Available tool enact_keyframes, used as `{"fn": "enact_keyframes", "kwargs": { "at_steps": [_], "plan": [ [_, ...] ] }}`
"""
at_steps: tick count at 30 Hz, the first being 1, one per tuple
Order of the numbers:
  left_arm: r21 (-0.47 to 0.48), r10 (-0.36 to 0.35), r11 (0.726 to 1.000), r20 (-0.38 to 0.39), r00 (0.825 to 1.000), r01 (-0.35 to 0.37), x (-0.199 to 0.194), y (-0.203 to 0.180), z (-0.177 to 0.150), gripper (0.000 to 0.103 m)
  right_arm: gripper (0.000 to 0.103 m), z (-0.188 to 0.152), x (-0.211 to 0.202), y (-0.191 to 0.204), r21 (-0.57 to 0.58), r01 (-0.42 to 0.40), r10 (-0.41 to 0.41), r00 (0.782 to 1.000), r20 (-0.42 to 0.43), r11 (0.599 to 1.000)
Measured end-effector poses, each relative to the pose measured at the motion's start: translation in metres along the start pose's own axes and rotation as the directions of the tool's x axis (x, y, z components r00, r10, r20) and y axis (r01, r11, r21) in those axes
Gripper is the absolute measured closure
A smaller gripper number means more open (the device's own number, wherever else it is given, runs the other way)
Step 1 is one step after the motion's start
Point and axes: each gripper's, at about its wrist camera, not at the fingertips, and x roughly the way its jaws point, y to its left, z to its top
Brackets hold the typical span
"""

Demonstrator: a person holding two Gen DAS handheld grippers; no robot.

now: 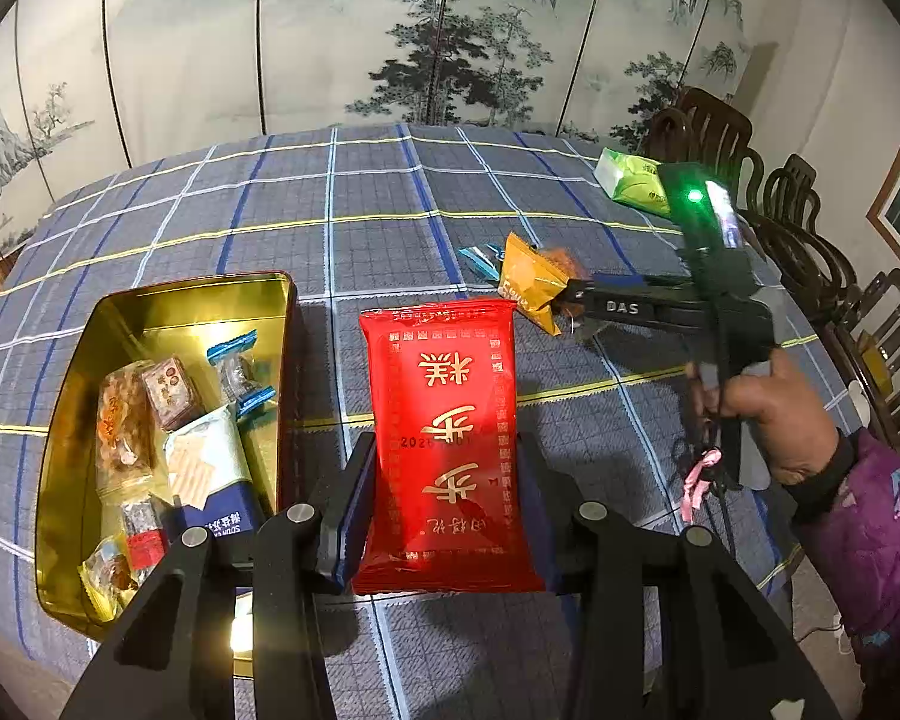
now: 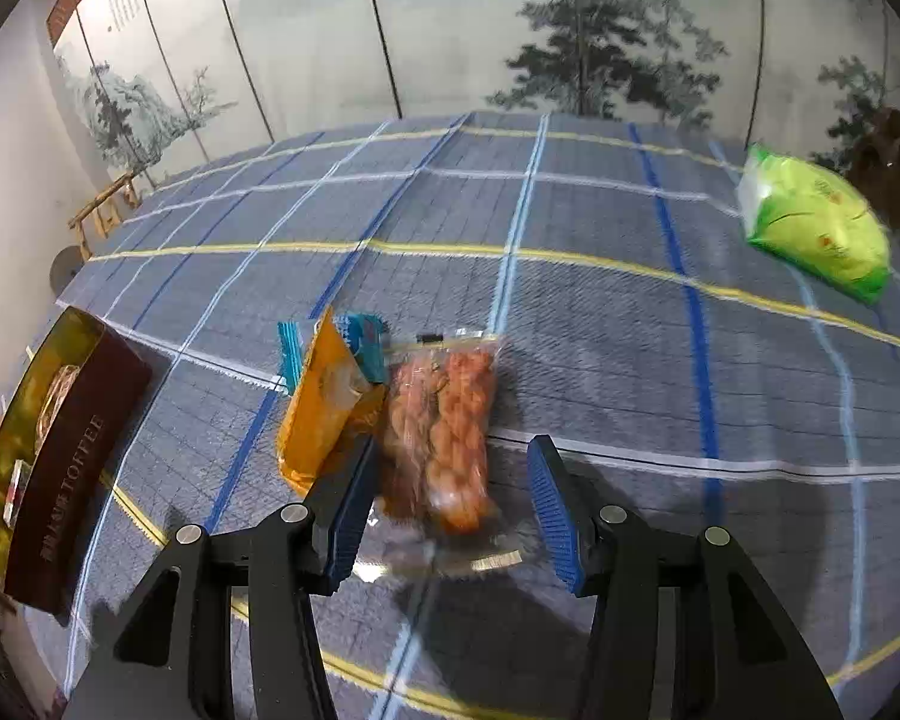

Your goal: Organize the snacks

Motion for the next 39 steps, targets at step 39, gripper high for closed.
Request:
{"fn": "enact_keyframes", "kwargs": {
  "at_steps": [39],
  "plan": [
    [-0.071,0.099,0.993,0.088,0.991,-0.093,-0.047,0.048,-0.021,0.063,0.064,-0.087,-0.063,-0.047,0.139,0.155,-0.165,0.984,0.067,0.978]
  ]
}}
